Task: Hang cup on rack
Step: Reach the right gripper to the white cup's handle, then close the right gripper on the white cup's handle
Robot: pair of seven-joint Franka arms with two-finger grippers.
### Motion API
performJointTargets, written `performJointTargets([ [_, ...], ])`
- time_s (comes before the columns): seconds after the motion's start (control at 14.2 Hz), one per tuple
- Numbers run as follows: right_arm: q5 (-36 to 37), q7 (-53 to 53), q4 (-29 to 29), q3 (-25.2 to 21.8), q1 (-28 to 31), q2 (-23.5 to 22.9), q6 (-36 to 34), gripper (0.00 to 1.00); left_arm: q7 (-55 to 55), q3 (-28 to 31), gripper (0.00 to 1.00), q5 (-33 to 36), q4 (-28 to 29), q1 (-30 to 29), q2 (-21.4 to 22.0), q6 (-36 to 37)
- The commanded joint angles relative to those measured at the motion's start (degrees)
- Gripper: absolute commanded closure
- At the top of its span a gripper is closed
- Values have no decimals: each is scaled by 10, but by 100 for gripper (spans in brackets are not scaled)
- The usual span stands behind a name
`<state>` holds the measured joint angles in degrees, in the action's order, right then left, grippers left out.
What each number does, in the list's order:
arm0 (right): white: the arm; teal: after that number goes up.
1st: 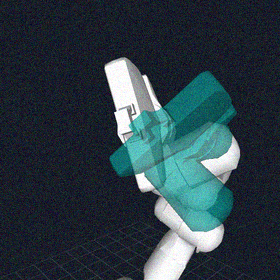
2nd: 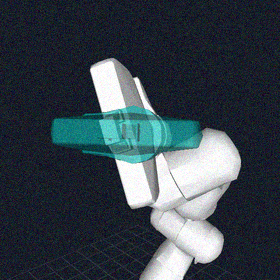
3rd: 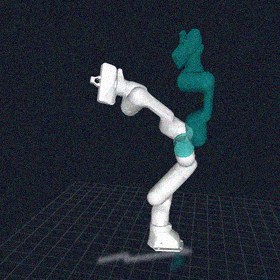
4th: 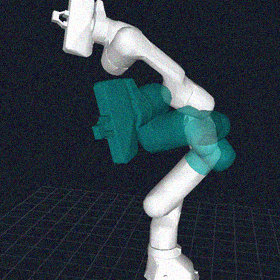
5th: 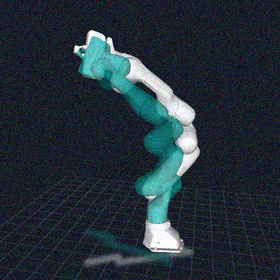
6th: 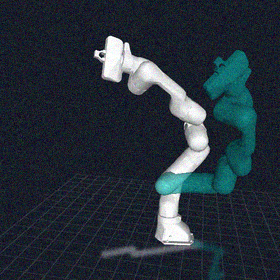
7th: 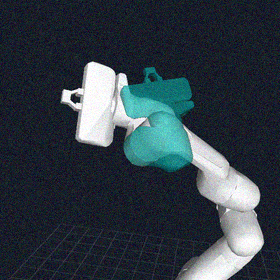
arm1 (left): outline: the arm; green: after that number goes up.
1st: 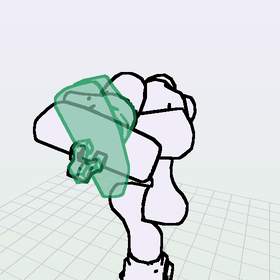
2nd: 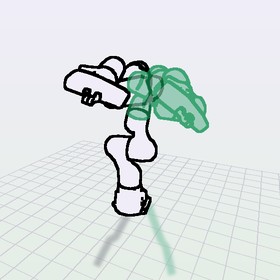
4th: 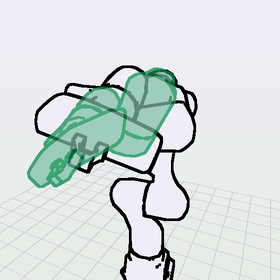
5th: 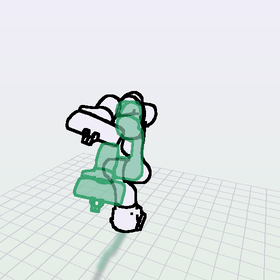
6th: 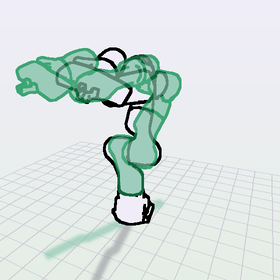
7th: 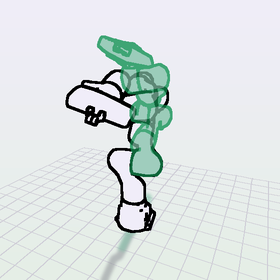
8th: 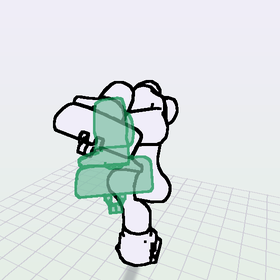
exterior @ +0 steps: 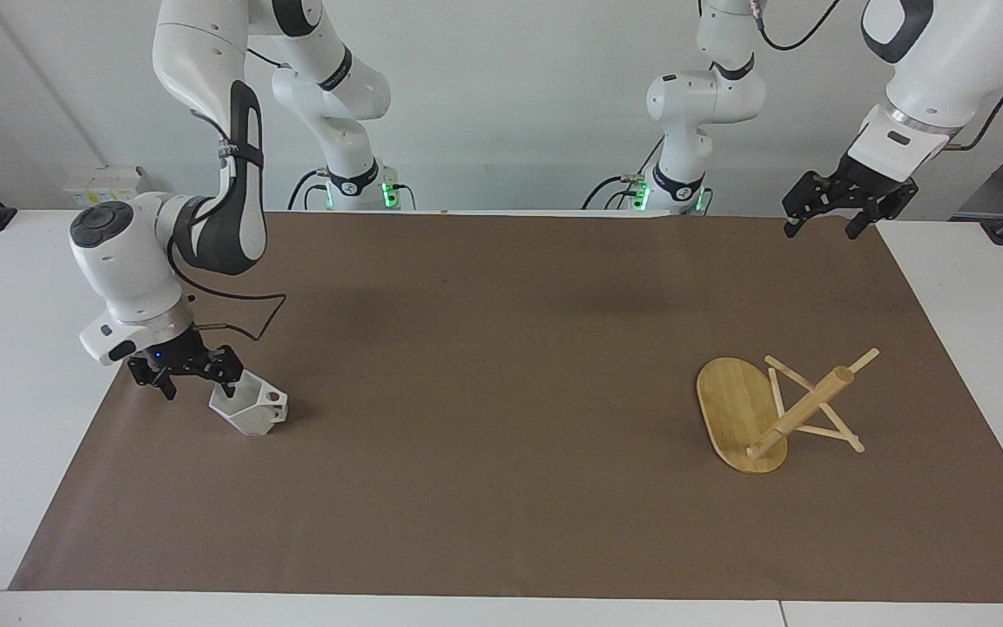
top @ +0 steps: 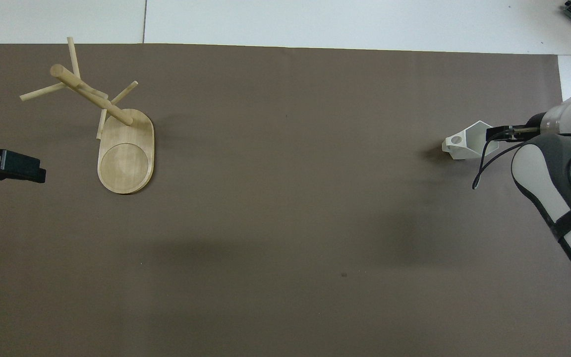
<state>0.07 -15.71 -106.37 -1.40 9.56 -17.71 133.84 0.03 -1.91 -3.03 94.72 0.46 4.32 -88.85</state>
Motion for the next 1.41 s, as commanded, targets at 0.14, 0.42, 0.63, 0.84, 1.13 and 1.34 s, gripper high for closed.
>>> performJointTargets([
  [0.14, -3, -26, -15, 3, 4, 0, 17, 0, -6, -5, 0, 11, 5, -6, 9, 9],
  [0.42, -3, -30, -15, 3, 4, 0, 16, 0, -6, -5, 0, 11, 5, -5, 9, 9],
  [0.63, -3, -25, -16, 3, 3, 0, 14, 8, -6, -5, 0, 11, 5, -6, 9, 9],
  [0.84, -5, -24, -16, 3, 3, 0, 13, 18, -6, -4, 0, 11, 5, -6, 9, 8],
  [1.13, -5, -25, -18, 3, 2, 0, 16, 41, -6, -5, 0, 10, 5, -5, 9, 9],
  [1.34, -5, -24, -18, 3, 1, 0, 16, 60, -6, -5, 0, 11, 5, -6, 9, 9],
])
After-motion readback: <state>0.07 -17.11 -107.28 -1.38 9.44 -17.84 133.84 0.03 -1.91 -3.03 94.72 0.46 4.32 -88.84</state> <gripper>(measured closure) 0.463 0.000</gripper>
